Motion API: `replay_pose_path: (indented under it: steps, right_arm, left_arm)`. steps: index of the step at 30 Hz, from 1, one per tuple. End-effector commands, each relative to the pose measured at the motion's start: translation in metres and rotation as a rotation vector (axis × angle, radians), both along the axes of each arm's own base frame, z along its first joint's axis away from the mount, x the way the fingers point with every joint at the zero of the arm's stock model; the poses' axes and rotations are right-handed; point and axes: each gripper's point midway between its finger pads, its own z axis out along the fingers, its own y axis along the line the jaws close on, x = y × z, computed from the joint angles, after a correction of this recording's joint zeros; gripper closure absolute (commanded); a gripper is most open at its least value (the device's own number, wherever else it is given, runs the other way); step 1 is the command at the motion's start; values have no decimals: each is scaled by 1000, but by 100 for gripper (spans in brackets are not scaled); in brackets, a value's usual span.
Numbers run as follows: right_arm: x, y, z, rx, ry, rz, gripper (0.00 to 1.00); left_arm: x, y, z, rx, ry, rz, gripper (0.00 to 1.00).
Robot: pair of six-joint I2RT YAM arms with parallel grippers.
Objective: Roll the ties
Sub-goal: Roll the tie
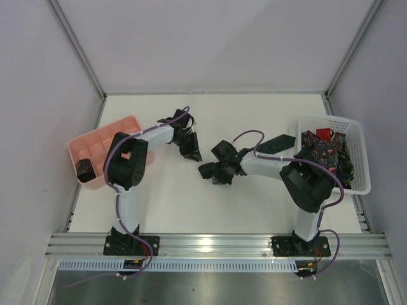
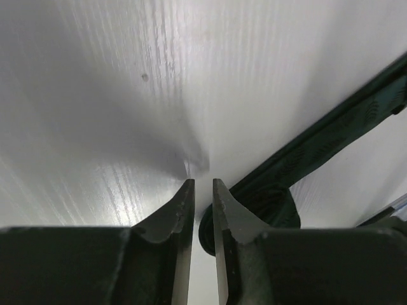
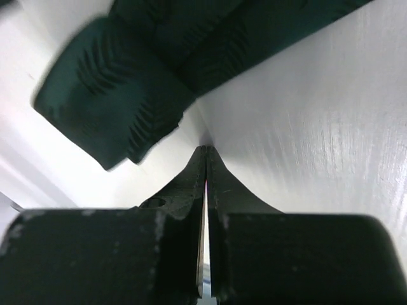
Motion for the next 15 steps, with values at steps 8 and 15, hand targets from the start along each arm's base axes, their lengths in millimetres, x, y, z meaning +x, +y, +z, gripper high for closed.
replay_pose_path:
  steps: [8, 15]
  right_arm:
    - [26, -9, -27, -87, -82, -159, 100]
    - [24, 27, -19, 43, -89, -182, 100]
  left_arm:
    - [-18, -14, 3, -27, 22, -100, 78]
    - [-39, -21, 0, -37, 52, -99, 76]
